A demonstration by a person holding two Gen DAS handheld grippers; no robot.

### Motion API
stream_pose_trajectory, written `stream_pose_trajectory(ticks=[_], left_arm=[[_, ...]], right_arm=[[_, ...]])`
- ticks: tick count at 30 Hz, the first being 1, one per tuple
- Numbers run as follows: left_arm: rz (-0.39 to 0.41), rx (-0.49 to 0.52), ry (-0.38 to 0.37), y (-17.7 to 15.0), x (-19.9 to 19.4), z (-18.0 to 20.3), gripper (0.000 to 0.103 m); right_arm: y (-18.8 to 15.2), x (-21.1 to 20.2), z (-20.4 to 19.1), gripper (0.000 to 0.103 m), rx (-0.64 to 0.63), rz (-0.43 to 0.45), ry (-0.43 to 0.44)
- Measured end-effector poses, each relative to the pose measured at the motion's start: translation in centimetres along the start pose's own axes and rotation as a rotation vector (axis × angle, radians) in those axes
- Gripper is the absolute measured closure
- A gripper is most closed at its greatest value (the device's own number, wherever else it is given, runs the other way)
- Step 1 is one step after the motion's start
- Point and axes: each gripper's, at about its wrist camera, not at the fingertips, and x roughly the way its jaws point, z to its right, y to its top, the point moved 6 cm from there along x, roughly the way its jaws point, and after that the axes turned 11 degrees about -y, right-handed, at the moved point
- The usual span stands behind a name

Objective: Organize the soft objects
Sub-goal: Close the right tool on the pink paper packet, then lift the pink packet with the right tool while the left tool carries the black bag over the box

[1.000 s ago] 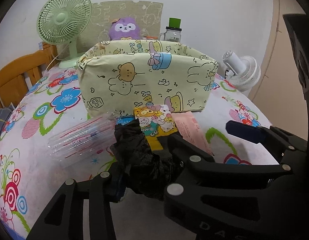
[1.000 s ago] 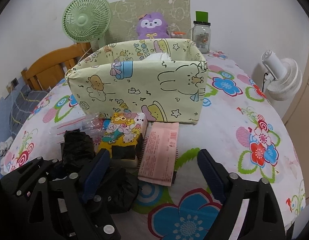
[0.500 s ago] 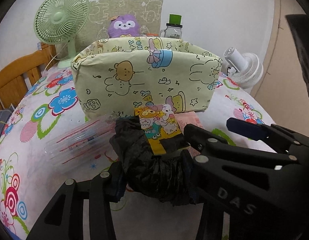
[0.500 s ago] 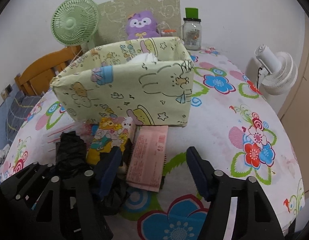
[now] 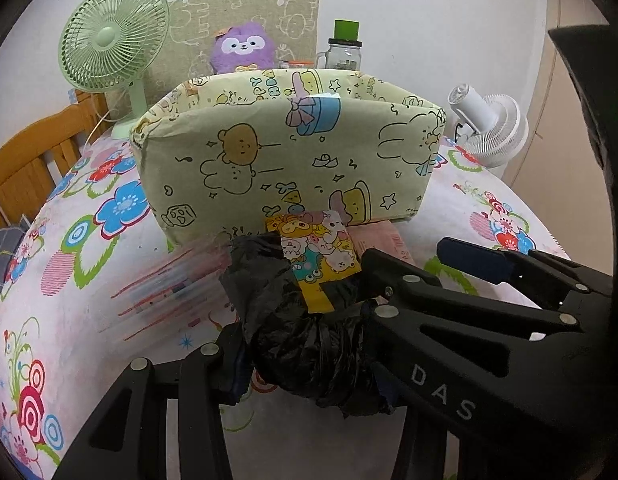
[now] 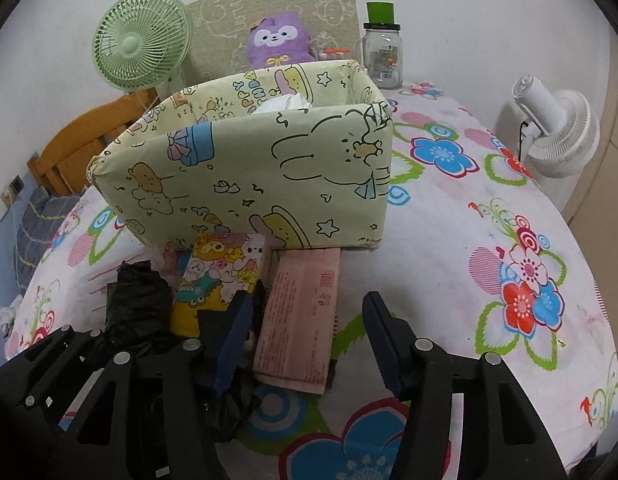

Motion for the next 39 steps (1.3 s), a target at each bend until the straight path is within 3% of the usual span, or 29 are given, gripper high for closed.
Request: stream_pose_trajectory(ticks=[5, 16, 18, 21, 39], left_arm=[[-0.003, 0.012, 0.011, 0.2, 0.2, 0.2, 0.053], [-0.031, 0.013, 0.034, -0.3, 0.1, -0.5, 0.051], [-0.036, 0.017, 0.036, -0.4, 0.3, -0.5, 0.051], [-0.041, 0.015, 0.032, -0.5, 0.5, -0.5, 0.051], [-0.015, 0.023, 0.033, -0.6, -0.7, 0.4, 0.058]], right_arm=[[0.0, 0.1, 0.6, 0.043, 0.003, -0.005, -0.025], [-0.5, 1.5, -0.3, 0.043, -0.002, -0.047, 0.018], [-0.4, 1.7, -0.4, 0.045, -0.009, -0.043, 0.006], [-0.4, 1.8, -0.5, 0.061, -0.028, -0.033, -0.031], [-0.8, -0.1, 0.1, 0.064, -0.008, -0.009, -0.027]])
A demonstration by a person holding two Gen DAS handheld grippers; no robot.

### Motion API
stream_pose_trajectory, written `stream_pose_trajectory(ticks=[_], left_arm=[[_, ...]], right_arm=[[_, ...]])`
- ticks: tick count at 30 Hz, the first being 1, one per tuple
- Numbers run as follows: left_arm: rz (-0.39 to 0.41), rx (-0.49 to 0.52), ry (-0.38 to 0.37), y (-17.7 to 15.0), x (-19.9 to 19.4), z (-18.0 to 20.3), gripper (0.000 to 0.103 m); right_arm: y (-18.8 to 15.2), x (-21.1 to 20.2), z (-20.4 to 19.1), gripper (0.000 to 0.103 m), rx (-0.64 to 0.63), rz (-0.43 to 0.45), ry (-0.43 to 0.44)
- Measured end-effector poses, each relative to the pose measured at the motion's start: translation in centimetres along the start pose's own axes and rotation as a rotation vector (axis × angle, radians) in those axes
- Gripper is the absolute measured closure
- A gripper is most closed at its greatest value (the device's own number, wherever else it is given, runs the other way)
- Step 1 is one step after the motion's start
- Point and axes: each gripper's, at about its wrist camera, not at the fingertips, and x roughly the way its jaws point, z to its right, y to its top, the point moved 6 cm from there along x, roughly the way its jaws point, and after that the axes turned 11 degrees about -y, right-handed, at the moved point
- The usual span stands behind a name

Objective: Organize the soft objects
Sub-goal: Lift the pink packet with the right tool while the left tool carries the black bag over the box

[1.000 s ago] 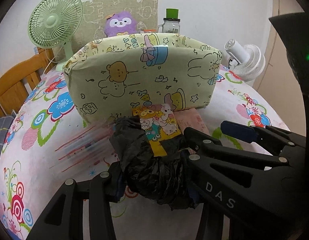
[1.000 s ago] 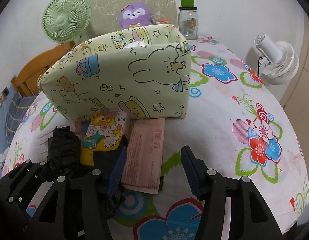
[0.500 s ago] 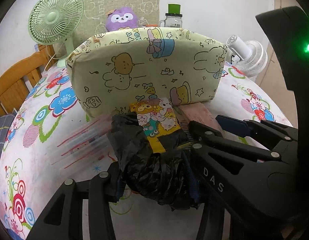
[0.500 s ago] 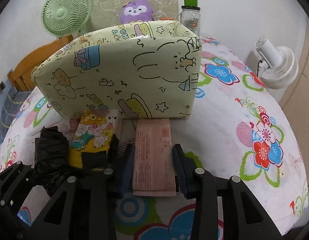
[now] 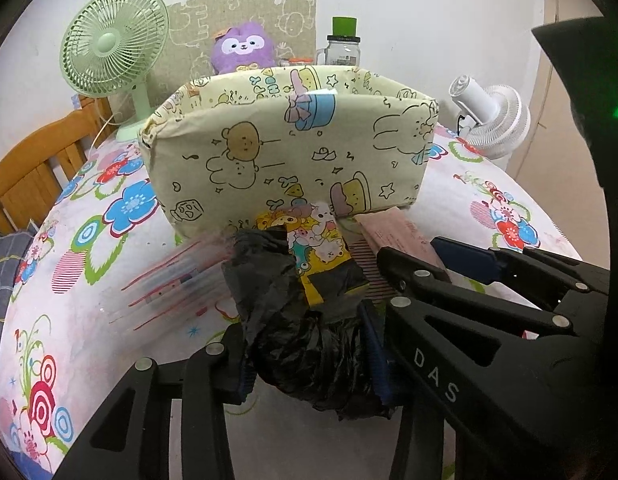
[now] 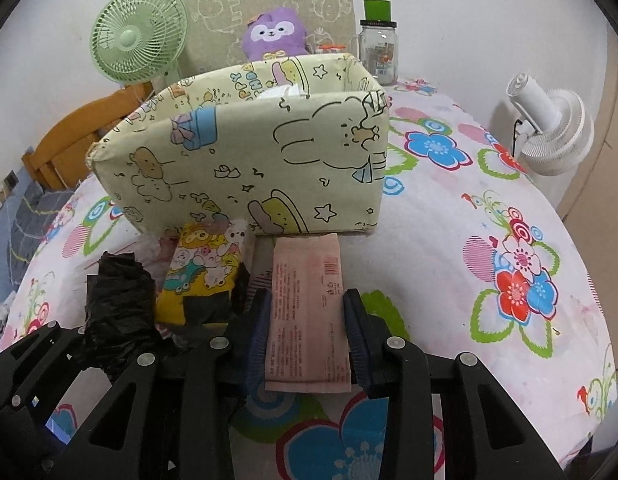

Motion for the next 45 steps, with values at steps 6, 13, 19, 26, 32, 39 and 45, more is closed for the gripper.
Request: stream_pose_trajectory(ticks=[6, 13, 19, 26, 32, 39, 45], left_arm=[[0.020, -0.004, 0.001, 0.1, -0.9, 0.3, 0.058], [0.046, -0.004, -0.002, 0.1, -2.0, 0.6, 0.059], [0.067, -0.002, -0.004, 0.4, -2.9, 0.7, 0.059], [0.093, -0.002, -0.013, 1.0, -4.2, 1.1, 0.059], [0.113, 0.006, -0.013, 1.9, -5.1, 1.3, 0.059], [0.133, 0.015, -0.008, 2.7, -6.1, 1.6, 0.059], [0.153, 0.025, -0.005, 3.7, -7.0, 1.8, 0.059]], right_arm=[[-0.2, -1.4, 0.1, 0.064, 0.002, 0.025, 0.002], [-0.3, -2.9, 0.1, 0.064, 0.003, 0.054, 0.000], [0.0, -4.0, 0.1, 0.064, 0.005, 0.076, -0.004], [0.5, -5.6, 0.2, 0.064, 0.008, 0.103, -0.008], [1.2, -6.7, 0.3, 0.064, 0.011, 0.125, -0.010], [2.1, -7.8, 0.4, 0.064, 0.012, 0.148, -0.008], [3.2, -9.0, 0.4, 0.064, 0.009, 0.170, -0.006]])
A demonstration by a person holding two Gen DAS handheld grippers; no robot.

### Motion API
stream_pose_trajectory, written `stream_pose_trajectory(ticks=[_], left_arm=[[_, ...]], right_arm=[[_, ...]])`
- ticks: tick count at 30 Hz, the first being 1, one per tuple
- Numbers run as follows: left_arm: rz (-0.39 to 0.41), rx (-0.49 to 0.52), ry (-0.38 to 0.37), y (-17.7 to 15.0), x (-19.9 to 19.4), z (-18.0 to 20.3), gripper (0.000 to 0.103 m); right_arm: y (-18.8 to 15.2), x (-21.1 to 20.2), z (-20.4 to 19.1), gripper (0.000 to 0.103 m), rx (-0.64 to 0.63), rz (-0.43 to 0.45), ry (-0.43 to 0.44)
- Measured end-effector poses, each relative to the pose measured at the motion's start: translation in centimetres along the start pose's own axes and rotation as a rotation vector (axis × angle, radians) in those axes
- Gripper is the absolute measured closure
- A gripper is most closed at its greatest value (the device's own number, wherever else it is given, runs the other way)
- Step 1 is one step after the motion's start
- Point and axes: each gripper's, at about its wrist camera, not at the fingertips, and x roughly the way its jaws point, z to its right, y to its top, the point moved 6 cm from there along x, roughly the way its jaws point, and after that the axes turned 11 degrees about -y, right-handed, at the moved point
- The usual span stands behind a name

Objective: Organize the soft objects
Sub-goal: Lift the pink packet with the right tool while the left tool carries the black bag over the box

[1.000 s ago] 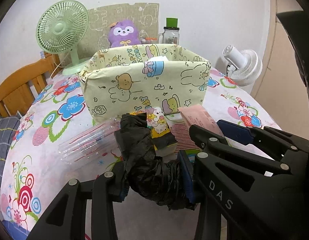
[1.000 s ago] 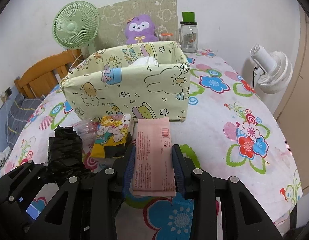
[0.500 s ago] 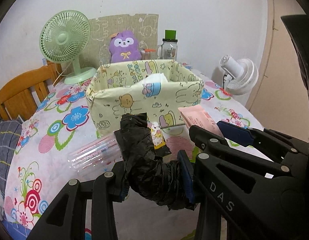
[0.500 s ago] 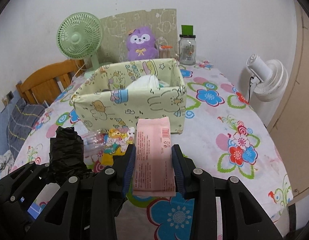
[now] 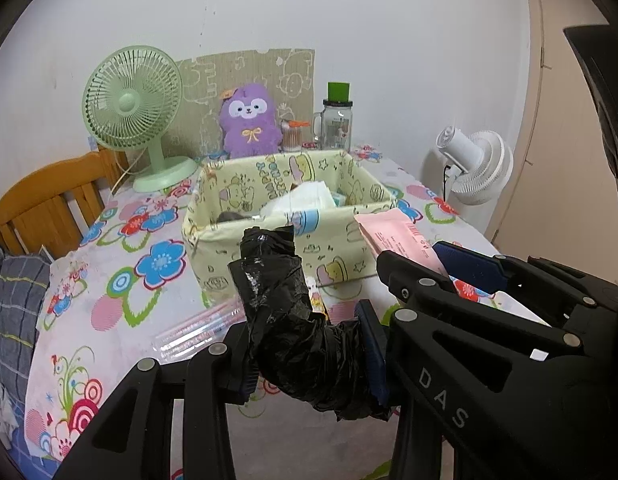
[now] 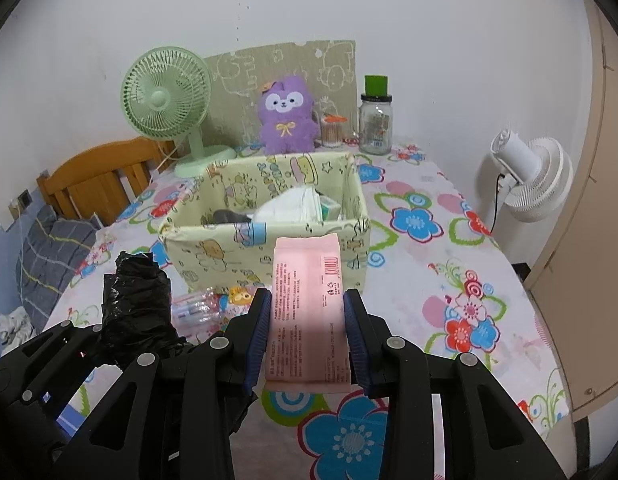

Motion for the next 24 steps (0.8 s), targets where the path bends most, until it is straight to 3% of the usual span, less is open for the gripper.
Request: stream_pose_trajectory(ticks=[24], left_arm=[[0.062, 0.018, 0.012, 4.0, -1.6, -0.2, 0.059]], right_arm=[[4.3, -2.0, 0.0, 0.063, 0.009, 0.066, 0.022]])
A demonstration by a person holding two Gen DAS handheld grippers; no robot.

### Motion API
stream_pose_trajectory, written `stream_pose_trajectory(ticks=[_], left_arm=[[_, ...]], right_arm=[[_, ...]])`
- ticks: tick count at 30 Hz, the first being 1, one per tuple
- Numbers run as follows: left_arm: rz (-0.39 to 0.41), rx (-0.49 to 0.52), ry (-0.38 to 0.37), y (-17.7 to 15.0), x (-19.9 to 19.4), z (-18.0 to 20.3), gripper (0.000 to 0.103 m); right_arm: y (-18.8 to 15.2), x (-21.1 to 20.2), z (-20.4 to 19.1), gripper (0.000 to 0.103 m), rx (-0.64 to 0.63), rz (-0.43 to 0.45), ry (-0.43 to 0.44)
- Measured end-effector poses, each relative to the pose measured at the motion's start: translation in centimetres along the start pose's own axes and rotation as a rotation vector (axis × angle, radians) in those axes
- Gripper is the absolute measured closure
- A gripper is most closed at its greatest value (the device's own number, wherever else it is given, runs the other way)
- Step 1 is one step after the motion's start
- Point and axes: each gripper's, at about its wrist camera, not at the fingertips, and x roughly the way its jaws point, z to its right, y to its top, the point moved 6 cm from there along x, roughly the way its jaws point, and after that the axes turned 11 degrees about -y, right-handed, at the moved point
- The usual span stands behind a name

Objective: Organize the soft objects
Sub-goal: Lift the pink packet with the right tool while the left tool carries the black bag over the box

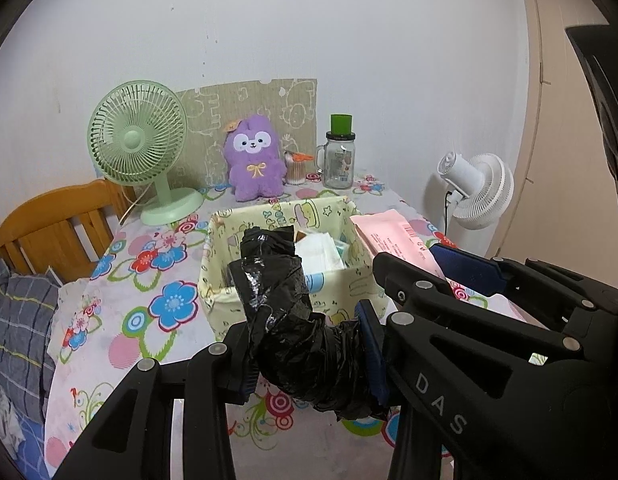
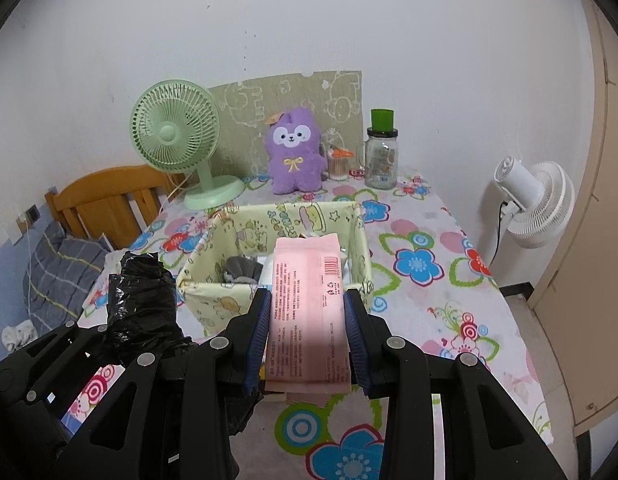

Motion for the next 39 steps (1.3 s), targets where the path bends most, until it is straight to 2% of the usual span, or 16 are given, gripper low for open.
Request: stream_pose_trajectory(ticks=[39], left_arm=[[0.041, -0.014, 0.018, 4.9, 3.3, -2.8, 0.059]], right_arm=[[5.6, 4.0, -0.8, 0.063, 0.001, 0.035, 0.007]])
